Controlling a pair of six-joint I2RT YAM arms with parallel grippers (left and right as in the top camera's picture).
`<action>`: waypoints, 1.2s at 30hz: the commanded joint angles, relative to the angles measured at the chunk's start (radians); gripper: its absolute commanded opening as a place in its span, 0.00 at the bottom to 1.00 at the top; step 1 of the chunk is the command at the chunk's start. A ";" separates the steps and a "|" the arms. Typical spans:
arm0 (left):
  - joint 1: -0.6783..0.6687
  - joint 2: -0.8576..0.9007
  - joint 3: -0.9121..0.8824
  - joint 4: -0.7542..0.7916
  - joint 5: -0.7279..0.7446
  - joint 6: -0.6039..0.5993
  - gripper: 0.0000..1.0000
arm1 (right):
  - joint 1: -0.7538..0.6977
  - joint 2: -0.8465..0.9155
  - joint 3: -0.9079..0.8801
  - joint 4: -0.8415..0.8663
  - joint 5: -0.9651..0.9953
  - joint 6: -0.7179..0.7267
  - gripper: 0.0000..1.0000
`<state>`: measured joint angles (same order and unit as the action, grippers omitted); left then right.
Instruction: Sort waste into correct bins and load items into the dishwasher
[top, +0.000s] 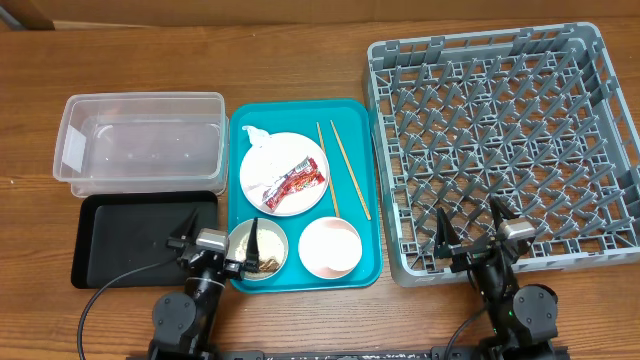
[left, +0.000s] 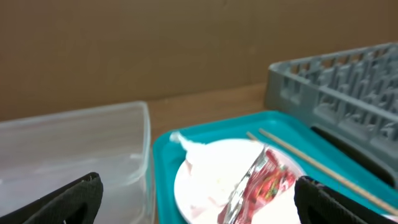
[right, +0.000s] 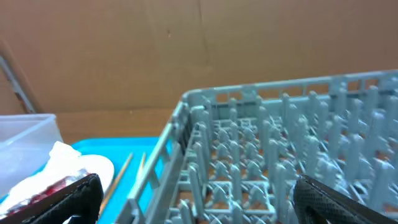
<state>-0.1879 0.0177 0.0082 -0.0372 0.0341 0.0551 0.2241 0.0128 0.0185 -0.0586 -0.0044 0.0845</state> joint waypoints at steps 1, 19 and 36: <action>-0.002 -0.004 -0.001 0.084 0.129 -0.011 1.00 | 0.005 -0.010 -0.006 0.028 -0.102 -0.002 1.00; -0.002 0.496 0.858 -0.492 0.281 -0.175 1.00 | 0.005 0.472 0.776 -0.525 -0.156 0.137 1.00; -0.033 0.980 1.240 -0.818 0.740 -0.194 1.00 | 0.004 0.932 1.092 -0.706 -0.453 0.137 1.00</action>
<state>-0.1932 0.9581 1.2263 -0.8013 0.7837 -0.1173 0.2241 0.9459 1.0805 -0.7696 -0.4168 0.2165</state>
